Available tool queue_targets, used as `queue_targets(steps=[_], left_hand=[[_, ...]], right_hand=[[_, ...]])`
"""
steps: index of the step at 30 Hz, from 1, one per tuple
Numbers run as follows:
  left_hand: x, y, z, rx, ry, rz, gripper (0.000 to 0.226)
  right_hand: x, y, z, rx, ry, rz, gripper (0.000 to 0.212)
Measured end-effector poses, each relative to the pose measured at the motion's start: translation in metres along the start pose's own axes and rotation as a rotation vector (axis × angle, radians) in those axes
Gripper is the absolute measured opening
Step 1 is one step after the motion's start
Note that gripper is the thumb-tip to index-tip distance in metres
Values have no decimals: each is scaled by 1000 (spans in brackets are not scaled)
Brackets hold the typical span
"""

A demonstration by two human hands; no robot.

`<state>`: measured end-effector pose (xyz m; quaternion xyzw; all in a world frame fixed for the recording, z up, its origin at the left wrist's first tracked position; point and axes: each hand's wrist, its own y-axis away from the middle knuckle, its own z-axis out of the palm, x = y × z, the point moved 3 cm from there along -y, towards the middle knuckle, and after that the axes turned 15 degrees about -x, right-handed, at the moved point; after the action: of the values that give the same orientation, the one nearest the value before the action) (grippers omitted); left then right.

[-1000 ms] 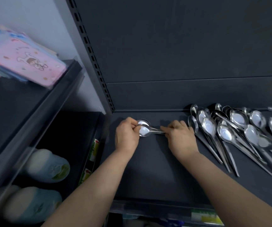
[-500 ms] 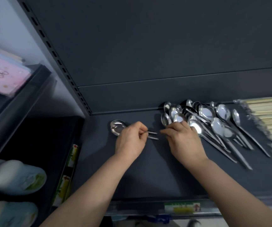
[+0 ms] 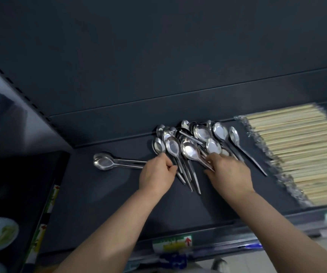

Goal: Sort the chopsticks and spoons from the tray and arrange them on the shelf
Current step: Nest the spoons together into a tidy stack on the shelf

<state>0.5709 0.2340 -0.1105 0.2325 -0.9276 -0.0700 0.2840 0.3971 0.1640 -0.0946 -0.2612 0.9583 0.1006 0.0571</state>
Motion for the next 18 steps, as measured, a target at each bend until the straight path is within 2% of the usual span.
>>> queue_targets(steps=[7,10,13,18], left_hand=[[12,3,6,10,-12,-91,17],[21,4,7,12,-38,-127,27],[31,5,6,17,-55,-186,41],[38,-6,9,0,-21,-284,43]], right_hand=[[7,-18,-5,-285,-82,107,29],[10,-19,-8,-332,-96,85,25],[14,-15,-9,-368,-221,55,19],[26,-11,-13,-406,-458,38,11]])
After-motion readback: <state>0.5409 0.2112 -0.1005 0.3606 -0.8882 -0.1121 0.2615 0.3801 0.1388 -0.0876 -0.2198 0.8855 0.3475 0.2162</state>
